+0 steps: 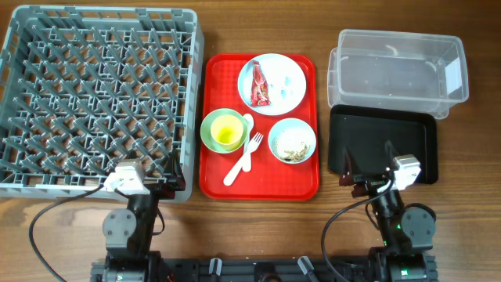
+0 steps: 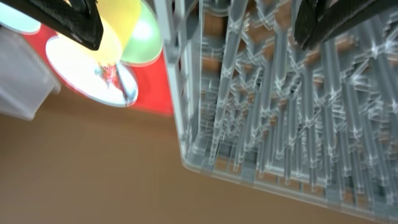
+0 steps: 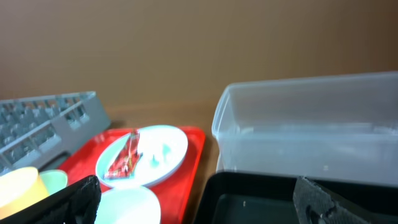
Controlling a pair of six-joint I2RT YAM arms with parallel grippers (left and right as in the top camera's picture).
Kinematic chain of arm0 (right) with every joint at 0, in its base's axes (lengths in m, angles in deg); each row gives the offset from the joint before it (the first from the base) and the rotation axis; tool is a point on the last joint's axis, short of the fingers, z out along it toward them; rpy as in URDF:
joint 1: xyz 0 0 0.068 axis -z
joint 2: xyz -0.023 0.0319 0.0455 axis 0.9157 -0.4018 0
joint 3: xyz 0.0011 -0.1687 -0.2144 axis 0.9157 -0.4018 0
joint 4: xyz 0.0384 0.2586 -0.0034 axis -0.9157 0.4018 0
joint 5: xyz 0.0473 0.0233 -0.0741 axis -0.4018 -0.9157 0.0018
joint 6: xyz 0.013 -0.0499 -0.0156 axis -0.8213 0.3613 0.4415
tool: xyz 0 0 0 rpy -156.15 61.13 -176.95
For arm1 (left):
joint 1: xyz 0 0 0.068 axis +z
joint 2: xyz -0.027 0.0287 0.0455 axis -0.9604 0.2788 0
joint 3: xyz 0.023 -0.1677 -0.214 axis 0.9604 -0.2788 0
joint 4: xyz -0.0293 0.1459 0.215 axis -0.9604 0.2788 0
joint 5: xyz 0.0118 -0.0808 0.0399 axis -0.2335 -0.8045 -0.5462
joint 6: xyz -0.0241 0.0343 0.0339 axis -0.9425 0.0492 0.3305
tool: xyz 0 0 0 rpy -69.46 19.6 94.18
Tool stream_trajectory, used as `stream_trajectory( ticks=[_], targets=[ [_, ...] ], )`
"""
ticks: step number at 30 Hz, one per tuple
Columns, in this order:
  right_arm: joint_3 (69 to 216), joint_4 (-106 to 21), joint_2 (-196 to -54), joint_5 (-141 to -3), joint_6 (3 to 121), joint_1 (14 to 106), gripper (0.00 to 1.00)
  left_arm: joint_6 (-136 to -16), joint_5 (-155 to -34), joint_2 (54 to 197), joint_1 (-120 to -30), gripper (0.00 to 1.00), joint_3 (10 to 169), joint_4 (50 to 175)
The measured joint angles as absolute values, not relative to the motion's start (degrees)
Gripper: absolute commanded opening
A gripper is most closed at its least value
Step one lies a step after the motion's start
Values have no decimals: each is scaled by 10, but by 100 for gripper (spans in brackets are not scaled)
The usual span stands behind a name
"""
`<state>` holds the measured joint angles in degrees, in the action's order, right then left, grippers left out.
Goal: Sort waste into correct bins and load items into the dishwasher rack
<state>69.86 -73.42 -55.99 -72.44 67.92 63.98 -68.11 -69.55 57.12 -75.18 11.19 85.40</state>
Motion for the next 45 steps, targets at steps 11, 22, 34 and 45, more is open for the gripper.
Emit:
stream_trajectory(
  ticks=[11,22,34,45],
  targets=[
    [898,-614,-747,-729,698,640,100,-695,-696,723,-752,100,284,1030],
    [1229,-317,-1118,-760,750,640,100,-699,-711,971,-752,100,545,1246],
    [1386,-346,-1273,-868,753,621,100,-701,-714,1056,-752,100,589,1283],
    [1543,-266,-1361,-752,756,475,100,-701,-716,1056,-752,100,589,1285]
  ],
)
